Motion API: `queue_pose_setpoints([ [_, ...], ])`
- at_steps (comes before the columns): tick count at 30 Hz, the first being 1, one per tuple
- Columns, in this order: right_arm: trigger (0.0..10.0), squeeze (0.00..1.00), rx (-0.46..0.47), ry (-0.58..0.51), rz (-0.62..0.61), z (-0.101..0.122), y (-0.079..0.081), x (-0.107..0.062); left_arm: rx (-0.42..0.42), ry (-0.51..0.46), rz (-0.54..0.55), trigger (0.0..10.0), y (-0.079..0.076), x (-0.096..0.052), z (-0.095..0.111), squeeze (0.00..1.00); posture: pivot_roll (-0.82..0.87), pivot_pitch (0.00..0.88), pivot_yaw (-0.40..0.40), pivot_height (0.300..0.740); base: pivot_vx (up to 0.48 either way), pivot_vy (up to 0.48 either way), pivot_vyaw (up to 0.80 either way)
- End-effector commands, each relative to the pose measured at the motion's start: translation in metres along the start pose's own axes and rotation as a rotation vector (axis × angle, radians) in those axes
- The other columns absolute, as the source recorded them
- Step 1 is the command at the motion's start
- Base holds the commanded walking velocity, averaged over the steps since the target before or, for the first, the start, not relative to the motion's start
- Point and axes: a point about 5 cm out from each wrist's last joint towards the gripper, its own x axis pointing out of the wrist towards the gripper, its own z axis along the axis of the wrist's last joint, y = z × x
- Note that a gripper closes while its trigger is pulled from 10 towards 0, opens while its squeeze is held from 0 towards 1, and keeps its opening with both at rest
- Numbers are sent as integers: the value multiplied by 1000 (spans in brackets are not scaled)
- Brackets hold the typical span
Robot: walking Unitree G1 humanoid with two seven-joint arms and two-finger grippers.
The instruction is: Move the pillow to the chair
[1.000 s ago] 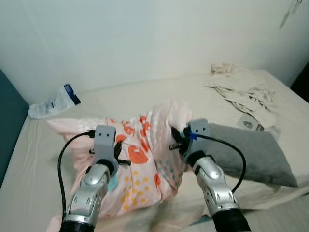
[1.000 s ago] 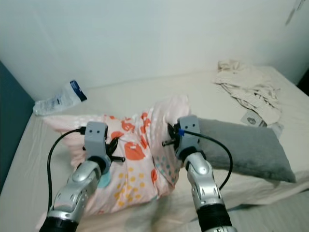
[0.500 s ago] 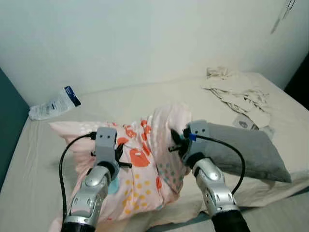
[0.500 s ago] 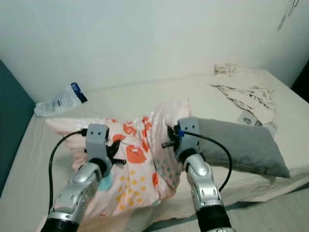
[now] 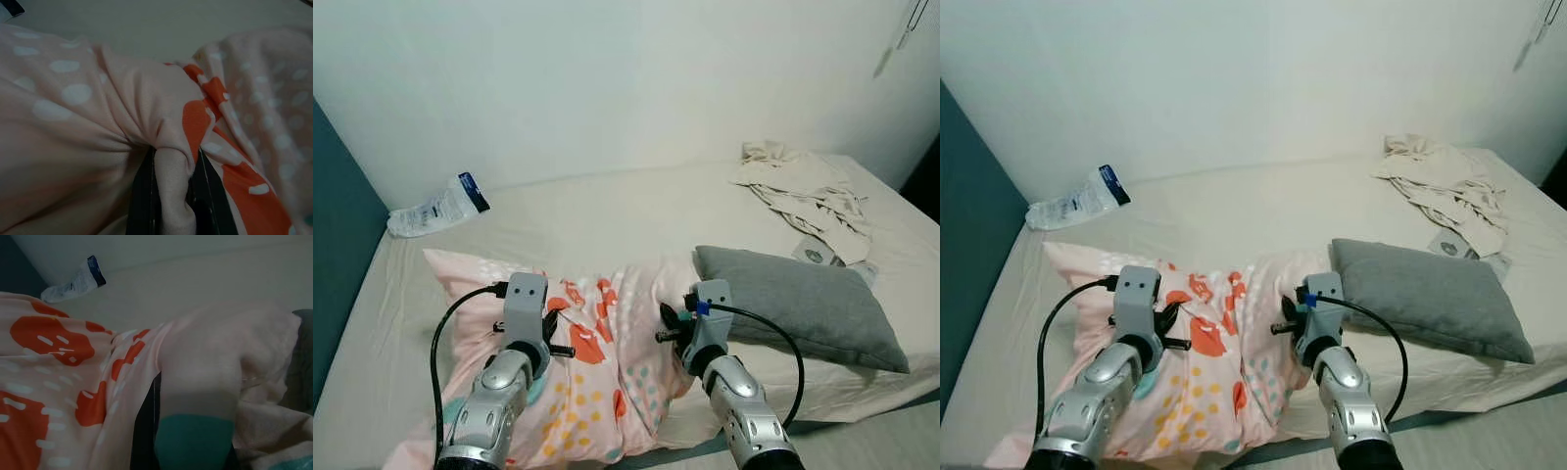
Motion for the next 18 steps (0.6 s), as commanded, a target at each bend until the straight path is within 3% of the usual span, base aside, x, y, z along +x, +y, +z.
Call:
queue_pose_setpoints([
  [1,10000,0,-38,-16,58,2,10,3,23,-17,-41,10000,-4,2,0,0,44,86,32,740,0,0,0],
  [2,10000,0,-38,-16,58,2,10,3,23,-17,-41,10000,-4,2,0,0,44,86,32,740,0,0,0],
  [4,10000,0,-79,-24,50,4,6,3,131,-9,-43,10000,-1,2,-6,0,37,81,33,740,0,0,0],
  [10,10000,0,-142,-93,-15,19,-8,6,122,-41,-38,10000,-3,7,2,0,38,83,25,740,0,0,0],
  [14,10000,0,-132,-102,-2,22,-9,8,104,-59,-37,10000,-5,7,6,0,39,90,11,740,0,0,0],
  [18,10000,0,-116,-171,-28,42,-11,14,66,-147,-35,10000,-9,11,27,0,49,89,7,740,0,0,0],
])
